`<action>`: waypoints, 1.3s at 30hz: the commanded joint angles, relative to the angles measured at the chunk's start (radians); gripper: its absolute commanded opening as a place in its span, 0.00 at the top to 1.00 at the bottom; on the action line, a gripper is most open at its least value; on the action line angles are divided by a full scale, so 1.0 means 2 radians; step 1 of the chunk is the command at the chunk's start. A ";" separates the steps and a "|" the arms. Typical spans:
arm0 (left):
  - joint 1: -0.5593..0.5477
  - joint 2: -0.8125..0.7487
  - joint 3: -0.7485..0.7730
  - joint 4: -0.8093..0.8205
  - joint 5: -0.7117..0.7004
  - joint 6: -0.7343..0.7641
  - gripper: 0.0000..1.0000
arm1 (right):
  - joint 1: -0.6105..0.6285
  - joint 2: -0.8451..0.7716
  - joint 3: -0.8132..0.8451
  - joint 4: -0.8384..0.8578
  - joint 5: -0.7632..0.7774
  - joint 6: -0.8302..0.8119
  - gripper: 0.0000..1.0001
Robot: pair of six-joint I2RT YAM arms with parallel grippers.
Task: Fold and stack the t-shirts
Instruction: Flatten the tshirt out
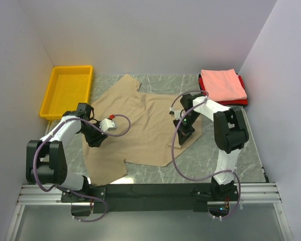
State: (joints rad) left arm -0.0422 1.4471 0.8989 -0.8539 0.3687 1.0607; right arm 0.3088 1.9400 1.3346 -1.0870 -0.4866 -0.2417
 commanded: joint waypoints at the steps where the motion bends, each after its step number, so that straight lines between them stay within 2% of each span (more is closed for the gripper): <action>1: 0.003 -0.005 0.007 0.000 0.012 0.012 0.50 | -0.016 -0.061 -0.014 -0.051 0.016 -0.032 1.00; 5: 0.003 -0.007 0.008 -0.006 0.013 0.021 0.50 | -0.030 -0.099 -0.044 -0.109 0.083 -0.089 1.00; 9: 0.004 -0.016 0.005 -0.013 0.010 0.035 0.50 | -0.029 -0.129 -0.126 -0.155 0.149 -0.137 1.00; 12: 0.004 -0.024 -0.002 -0.015 0.006 0.045 0.50 | -0.030 -0.144 -0.175 -0.154 0.205 -0.149 1.00; 16: 0.004 -0.030 -0.007 -0.015 0.006 0.045 0.50 | -0.034 -0.152 -0.196 -0.130 0.260 -0.142 1.00; 20: 0.006 -0.036 0.005 -0.035 0.021 0.039 0.50 | -0.042 -0.132 -0.164 -0.148 0.267 -0.146 0.62; 21: 0.010 -0.040 0.012 -0.036 0.028 0.033 0.50 | -0.045 -0.133 -0.147 -0.151 0.263 -0.151 0.43; 23: 0.019 -0.038 0.041 -0.037 0.043 0.007 0.51 | -0.052 -0.133 -0.080 -0.157 0.255 -0.160 0.39; 26: 0.020 -0.010 0.081 -0.027 0.045 -0.038 0.54 | -0.055 -0.119 -0.001 -0.141 0.245 -0.163 0.39; 28: 0.020 0.022 0.097 0.005 0.040 -0.065 0.55 | -0.053 -0.103 0.020 -0.125 0.228 -0.153 0.40; 32: 0.020 0.089 0.130 0.053 0.014 -0.124 0.59 | -0.047 -0.031 0.039 -0.061 0.234 -0.123 0.50; 34: 0.020 0.133 0.133 0.072 -0.009 -0.135 0.61 | -0.047 -0.006 0.041 -0.028 0.242 -0.108 0.51; 39: 0.020 0.146 0.092 0.073 -0.053 -0.116 0.64 | -0.047 0.032 0.031 0.018 0.286 -0.102 0.53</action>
State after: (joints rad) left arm -0.0040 1.7565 1.1267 -0.7067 0.3233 0.8387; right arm 0.2096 2.0037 1.3983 -1.1305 0.0227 -0.4694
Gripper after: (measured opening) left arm 0.372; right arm 0.479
